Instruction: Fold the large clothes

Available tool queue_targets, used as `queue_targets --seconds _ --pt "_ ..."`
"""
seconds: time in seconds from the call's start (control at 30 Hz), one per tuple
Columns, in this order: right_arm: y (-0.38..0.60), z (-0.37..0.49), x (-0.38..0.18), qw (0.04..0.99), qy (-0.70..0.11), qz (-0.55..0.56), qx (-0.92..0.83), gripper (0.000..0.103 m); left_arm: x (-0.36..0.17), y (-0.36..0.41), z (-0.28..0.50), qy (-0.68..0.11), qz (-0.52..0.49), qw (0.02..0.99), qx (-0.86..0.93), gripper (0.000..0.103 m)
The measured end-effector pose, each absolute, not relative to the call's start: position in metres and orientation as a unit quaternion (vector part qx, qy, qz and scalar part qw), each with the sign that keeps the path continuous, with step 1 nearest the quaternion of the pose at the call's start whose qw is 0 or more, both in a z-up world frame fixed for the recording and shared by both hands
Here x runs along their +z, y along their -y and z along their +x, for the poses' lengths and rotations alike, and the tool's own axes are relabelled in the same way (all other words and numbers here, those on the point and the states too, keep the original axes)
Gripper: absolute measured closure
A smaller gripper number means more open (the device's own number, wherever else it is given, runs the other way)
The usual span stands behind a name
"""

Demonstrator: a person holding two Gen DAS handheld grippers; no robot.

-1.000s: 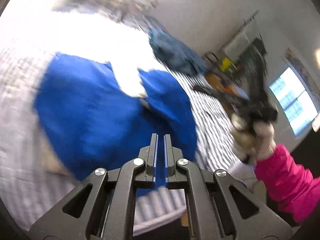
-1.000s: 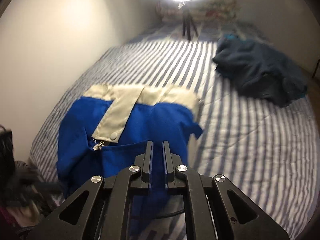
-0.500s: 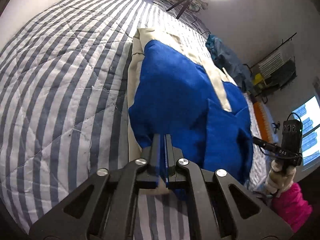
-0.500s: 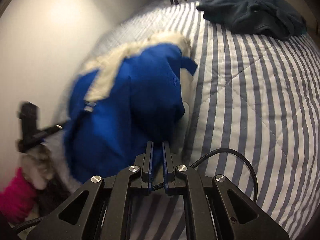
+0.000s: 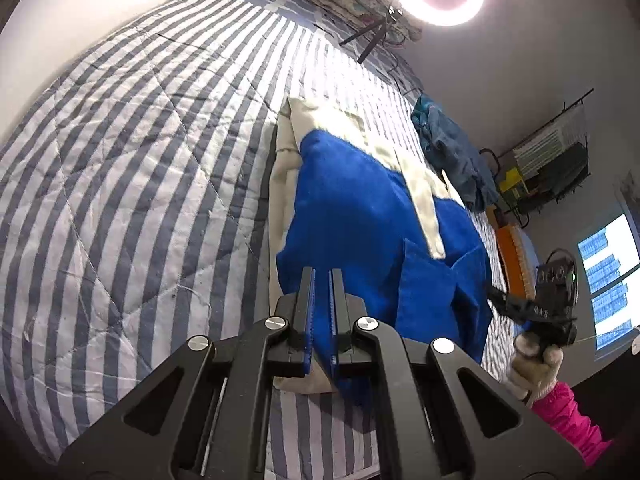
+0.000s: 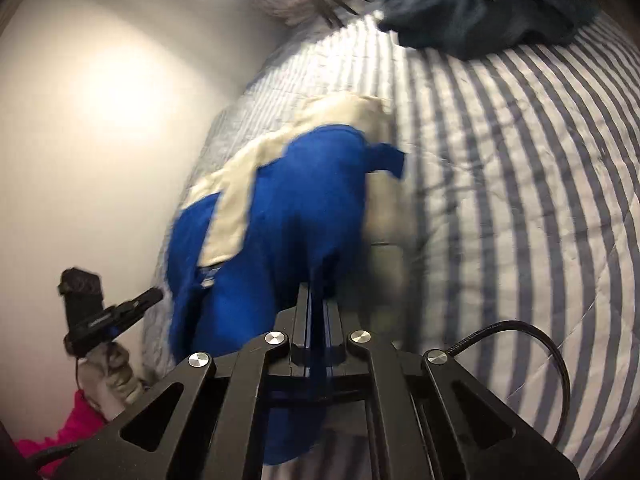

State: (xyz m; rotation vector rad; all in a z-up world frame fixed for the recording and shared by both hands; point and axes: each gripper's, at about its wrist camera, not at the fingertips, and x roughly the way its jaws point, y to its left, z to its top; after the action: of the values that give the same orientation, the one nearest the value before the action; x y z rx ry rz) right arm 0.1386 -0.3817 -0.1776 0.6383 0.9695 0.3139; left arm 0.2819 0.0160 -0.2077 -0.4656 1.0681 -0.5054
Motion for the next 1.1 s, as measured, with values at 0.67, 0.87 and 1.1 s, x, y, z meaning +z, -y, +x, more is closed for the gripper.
queue_targets --seconds 0.67,0.87,1.1 --pt "0.362 0.173 -0.107 0.911 -0.393 0.080 0.097 0.098 -0.185 0.031 0.351 -0.480 -0.159 0.822 -0.260 0.099" --pt "0.357 0.220 -0.156 0.868 -0.472 0.114 0.104 0.098 -0.223 0.049 0.368 -0.511 -0.149 0.808 -0.253 0.099" --pt "0.359 0.215 -0.175 0.851 -0.497 0.135 0.107 0.098 -0.232 0.041 0.371 -0.528 -0.168 0.791 -0.262 0.099"
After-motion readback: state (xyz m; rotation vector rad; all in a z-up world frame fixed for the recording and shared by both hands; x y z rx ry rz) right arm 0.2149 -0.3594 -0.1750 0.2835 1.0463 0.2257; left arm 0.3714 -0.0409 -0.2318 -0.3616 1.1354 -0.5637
